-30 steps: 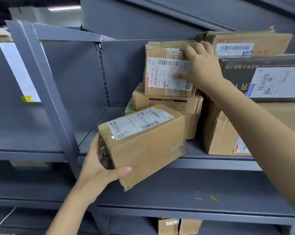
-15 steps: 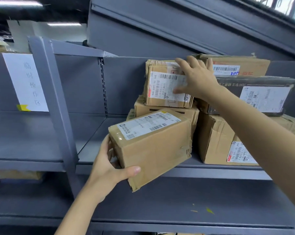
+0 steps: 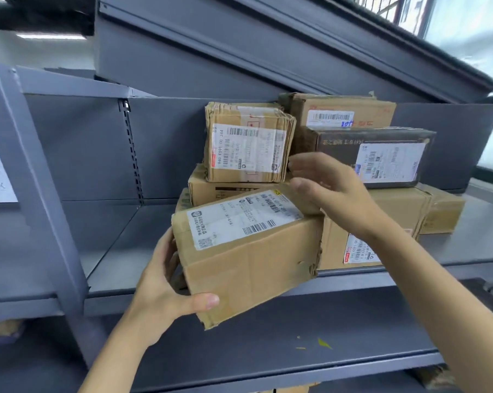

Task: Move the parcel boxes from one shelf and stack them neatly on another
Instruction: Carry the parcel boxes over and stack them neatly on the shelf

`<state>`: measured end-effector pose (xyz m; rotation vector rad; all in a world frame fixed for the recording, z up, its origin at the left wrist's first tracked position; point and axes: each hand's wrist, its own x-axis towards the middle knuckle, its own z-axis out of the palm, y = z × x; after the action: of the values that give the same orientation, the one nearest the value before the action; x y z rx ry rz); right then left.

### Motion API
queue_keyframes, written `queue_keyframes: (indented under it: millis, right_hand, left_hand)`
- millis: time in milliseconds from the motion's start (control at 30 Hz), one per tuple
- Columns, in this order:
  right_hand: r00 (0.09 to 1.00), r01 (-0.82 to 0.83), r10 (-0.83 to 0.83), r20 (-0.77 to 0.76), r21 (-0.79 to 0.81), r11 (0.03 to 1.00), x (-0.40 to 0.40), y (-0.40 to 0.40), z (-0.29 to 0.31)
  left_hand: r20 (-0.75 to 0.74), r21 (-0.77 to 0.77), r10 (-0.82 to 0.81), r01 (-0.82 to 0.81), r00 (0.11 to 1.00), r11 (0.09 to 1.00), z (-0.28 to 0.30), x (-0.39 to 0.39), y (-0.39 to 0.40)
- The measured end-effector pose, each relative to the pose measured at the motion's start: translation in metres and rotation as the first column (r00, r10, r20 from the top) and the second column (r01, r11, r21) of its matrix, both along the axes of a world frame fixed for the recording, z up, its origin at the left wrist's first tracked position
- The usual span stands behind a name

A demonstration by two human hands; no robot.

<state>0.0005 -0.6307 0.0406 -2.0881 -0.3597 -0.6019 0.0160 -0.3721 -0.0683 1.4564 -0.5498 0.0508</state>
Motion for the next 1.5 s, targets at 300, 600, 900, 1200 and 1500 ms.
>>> queue_keyframes:
  millis: [300, 600, 900, 1200, 1500]
  right_hand:
    - [0.877, -0.056, 0.324, -0.356, 0.593, 0.803, -0.068, -0.062, -0.011]
    - [0.798, 0.046, 0.344, -0.494, 0.620, 0.783, -0.122, -0.090, -0.028]
    - [0.815, 0.148, 0.278, -0.509, 0.646, 0.749, -0.162, -0.091, -0.060]
    - [0.874, 0.128, 0.217, -0.435, 0.636, 0.761, -0.168, -0.139, -0.074]
    - [0.951, 0.067, 0.146, -0.274, 0.638, 0.767, -0.197, -0.253, -0.082]
  left_hand:
    - [0.199, 0.097, -0.256, 0.241, 0.946, 0.966, 0.037, 0.011, -0.060]
    - [0.168, 0.160, -0.491, 0.468, 0.855, 0.869, 0.026, 0.010, -0.098]
    - [0.018, 0.125, -0.707, 0.700, 0.707, 0.703, -0.001, 0.002, -0.122]
    - [-0.024, 0.087, -0.726, 0.725, 0.688, 0.684, 0.008, -0.026, -0.160]
    - [-0.013, 0.106, -0.567, 0.565, 0.823, 0.818, 0.009, -0.077, -0.284]
